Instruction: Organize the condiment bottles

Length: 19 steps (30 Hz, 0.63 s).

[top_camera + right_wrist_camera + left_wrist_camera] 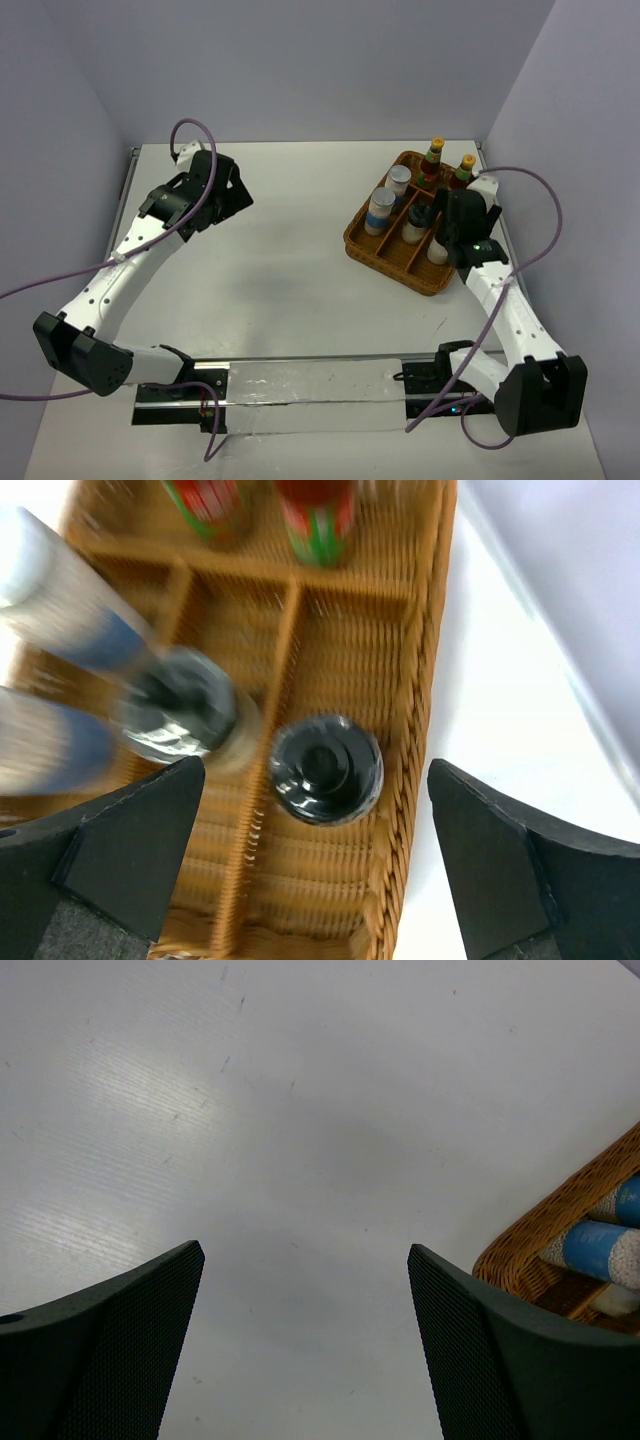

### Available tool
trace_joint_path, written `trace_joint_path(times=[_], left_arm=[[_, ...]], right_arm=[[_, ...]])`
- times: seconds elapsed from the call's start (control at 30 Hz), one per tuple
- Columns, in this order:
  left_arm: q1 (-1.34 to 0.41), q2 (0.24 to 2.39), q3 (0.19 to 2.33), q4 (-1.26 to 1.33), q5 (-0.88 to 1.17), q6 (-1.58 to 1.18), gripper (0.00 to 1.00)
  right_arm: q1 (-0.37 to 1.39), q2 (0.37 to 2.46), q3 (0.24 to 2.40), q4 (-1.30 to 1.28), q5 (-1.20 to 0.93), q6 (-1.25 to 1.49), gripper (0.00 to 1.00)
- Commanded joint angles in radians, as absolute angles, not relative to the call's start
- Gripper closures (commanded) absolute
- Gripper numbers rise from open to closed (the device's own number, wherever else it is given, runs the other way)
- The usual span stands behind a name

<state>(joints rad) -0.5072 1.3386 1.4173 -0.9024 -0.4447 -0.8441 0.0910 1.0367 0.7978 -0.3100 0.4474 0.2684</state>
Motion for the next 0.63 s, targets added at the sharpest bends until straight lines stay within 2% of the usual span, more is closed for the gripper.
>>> trace_joint_path(times=[0.0, 0.2, 0.6], left_arm=[[-0.502, 1.350, 1.522, -0.887, -0.420, -0.795, 0.09], [-0.500, 1.368, 1.625, -0.934, -0.453, -0.747, 0.09], [-0.500, 1.376, 1.676, -0.926, -0.429, -0.735, 0.09]], right_arm=[[0.084, 0.959, 1.008, -0.429, 0.442, 0.270, 0.00], [0.095, 0.942, 1.181, -0.512, 0.320, 0.270, 0.00], [0.097, 0.887, 1.198, -0.477, 0.322, 0.270, 0.00]])
